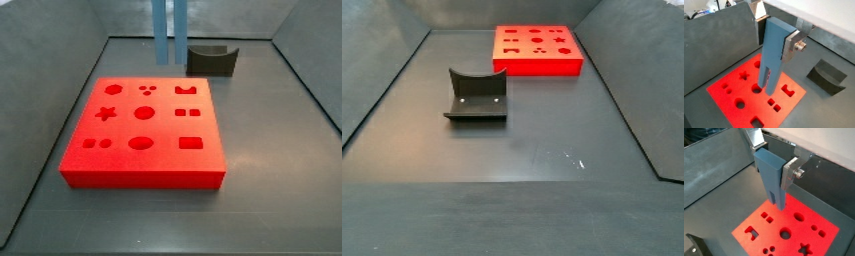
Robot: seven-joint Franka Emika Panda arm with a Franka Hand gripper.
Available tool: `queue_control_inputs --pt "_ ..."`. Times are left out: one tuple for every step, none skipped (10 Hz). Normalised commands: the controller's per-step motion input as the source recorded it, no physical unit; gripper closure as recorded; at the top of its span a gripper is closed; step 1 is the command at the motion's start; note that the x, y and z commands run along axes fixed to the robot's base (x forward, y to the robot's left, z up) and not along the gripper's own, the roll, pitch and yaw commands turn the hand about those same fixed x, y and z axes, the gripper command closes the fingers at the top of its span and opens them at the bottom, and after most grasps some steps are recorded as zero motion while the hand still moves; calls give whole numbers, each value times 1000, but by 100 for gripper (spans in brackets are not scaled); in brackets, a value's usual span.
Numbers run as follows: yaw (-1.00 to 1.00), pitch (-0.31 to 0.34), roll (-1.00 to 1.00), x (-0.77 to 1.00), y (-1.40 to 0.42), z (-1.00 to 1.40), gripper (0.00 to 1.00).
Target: Insert the double-square object.
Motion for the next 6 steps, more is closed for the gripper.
queue_control_inputs --pt "23 -67 -94 -203 0 -194 100" --pt "0 113 500 223 -571 -106 100" --pt "0 19 500 346 -269 23 100" --pt "-3 7 500 360 -260 17 100" --pt "-3 4 500 366 -254 17 100" --pt "-6 7 500 360 -257 17 100"
